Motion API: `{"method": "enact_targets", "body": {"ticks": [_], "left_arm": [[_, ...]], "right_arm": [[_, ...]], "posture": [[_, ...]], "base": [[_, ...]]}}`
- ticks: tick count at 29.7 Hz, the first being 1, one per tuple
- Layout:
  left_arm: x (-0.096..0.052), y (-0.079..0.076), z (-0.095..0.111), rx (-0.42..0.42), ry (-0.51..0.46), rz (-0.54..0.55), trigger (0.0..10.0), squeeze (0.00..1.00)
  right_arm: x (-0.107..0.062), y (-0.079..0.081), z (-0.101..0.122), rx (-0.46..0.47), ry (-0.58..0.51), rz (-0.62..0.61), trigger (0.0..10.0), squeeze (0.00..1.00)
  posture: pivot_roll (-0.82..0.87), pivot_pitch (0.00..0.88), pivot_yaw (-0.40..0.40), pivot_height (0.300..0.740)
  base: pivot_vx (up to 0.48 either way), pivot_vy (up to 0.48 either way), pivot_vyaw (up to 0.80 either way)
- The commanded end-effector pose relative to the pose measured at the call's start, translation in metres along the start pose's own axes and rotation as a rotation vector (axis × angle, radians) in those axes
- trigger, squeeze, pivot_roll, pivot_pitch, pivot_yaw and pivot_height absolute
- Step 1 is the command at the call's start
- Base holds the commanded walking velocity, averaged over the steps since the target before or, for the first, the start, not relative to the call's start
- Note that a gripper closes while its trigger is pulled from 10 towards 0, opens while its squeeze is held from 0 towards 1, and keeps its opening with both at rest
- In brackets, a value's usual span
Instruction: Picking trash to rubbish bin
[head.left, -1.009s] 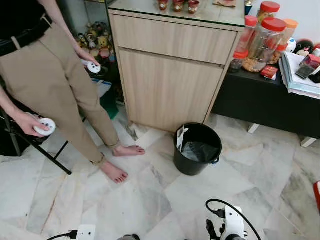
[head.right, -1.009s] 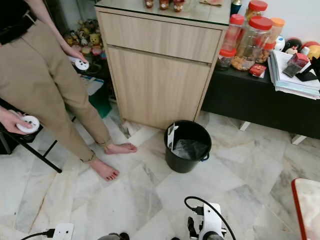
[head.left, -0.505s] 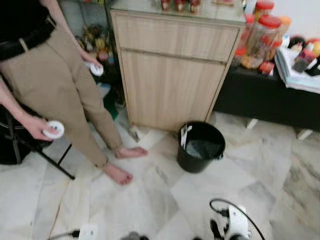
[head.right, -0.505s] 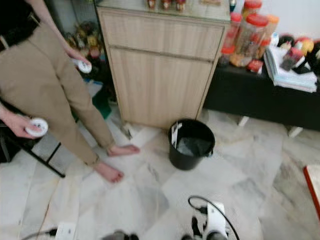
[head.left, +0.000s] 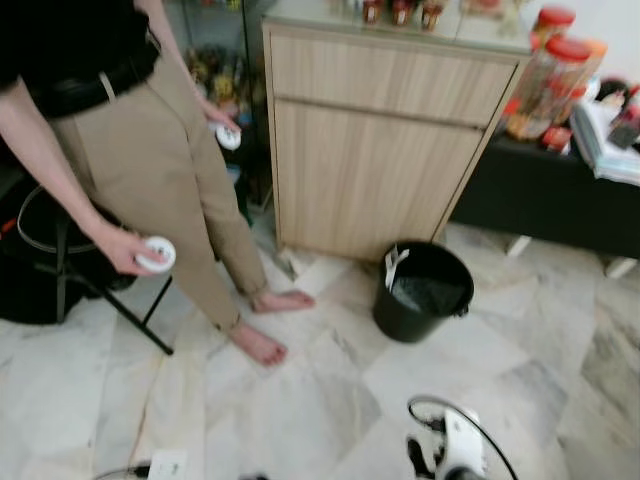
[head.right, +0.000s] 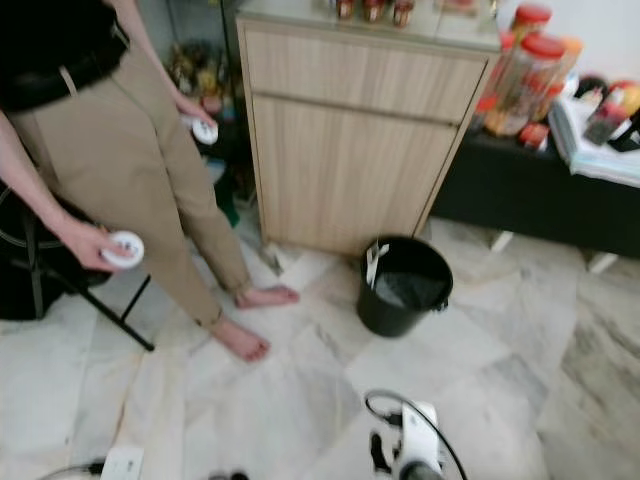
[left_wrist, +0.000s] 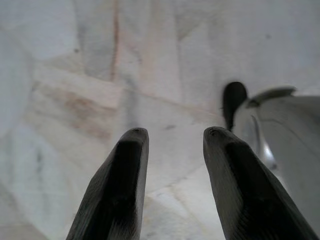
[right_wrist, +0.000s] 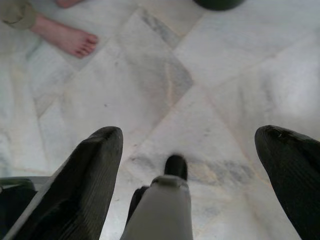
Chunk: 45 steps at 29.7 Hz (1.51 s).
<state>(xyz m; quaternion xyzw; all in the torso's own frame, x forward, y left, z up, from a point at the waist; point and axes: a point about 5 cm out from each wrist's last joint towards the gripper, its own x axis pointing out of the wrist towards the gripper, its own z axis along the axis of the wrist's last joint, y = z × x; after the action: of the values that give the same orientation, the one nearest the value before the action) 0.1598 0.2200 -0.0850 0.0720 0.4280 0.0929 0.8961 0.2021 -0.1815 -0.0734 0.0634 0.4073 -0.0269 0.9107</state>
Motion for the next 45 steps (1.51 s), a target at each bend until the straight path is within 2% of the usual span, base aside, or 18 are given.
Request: {"method": "enact_targets", "body": {"ticks": [1, 15, 28, 45], "left_arm": [[-0.0017, -0.0052, -0.0058, 0.004, 0.020, -0.017, 10.0, 0.00], [-0.0005, -0.0052, -0.0021, 0.014, 0.012, -0.024, 10.0, 0.00], [0.0000, -0.0062, -0.0004, 0.012, 0.009, -0.025, 10.0, 0.00], [-0.0013, -0.0077, -0.0046, -0.002, 0.022, -0.019, 10.0, 0.00]], "right_arm": [[-0.0032, -0.0105, -0.0077, 0.003, 0.023, -0.030, 10.0, 0.00], [-0.0035, -0.0100, -0.0093, 0.009, 0.024, -0.030, 10.0, 0.00], [-0.0033, -0.0099, -0.0081, 0.009, 0.021, -0.028, 10.0, 0.00], [-0.0030, -0.0099, -0.0072, 0.008, 0.019, -0.029, 10.0, 0.00]], "posture": [[0.07, 0.178, -0.033, 0.740], [0.07, 0.148, -0.026, 0.740], [0.07, 0.170, -0.032, 0.740], [0.07, 0.192, -0.039, 0.740]], "base": [[0.000, 0.289, 0.00], [0.000, 0.281, 0.00], [0.000, 0.297, 0.00], [0.000, 0.000, 0.00]]}}
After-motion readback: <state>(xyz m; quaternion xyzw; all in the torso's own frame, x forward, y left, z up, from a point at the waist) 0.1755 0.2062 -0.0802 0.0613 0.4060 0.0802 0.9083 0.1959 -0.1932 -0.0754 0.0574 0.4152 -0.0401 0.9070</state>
